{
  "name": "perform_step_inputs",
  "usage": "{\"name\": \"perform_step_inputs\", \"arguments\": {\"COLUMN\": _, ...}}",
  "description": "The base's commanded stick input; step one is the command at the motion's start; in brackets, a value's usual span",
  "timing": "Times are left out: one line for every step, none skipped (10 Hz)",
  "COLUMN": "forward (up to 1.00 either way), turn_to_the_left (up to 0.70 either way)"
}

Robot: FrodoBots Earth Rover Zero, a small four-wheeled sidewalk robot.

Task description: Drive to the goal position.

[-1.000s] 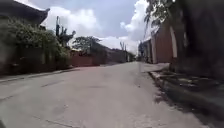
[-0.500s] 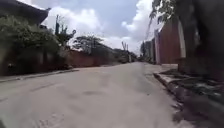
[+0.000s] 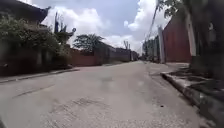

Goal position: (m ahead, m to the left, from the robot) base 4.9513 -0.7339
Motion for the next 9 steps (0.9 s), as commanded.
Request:
{"name": "perform_step_inputs", "arguments": {"forward": 1.00, "turn_to_the_left": -0.02}}
{"name": "perform_step_inputs", "arguments": {"forward": 1.00, "turn_to_the_left": -0.02}}
{"name": "perform_step_inputs", "arguments": {"forward": 1.00, "turn_to_the_left": -0.02}}
{"name": "perform_step_inputs", "arguments": {"forward": 1.00, "turn_to_the_left": -0.04}}
{"name": "perform_step_inputs", "arguments": {"forward": 1.00, "turn_to_the_left": -0.07}}
{"name": "perform_step_inputs", "arguments": {"forward": 1.00, "turn_to_the_left": -0.07}}
{"name": "perform_step_inputs", "arguments": {"forward": 1.00, "turn_to_the_left": -0.07}}
{"name": "perform_step_inputs", "arguments": {"forward": 1.00, "turn_to_the_left": -0.30}}
{"name": "perform_step_inputs", "arguments": {"forward": 1.00, "turn_to_the_left": -0.39}}
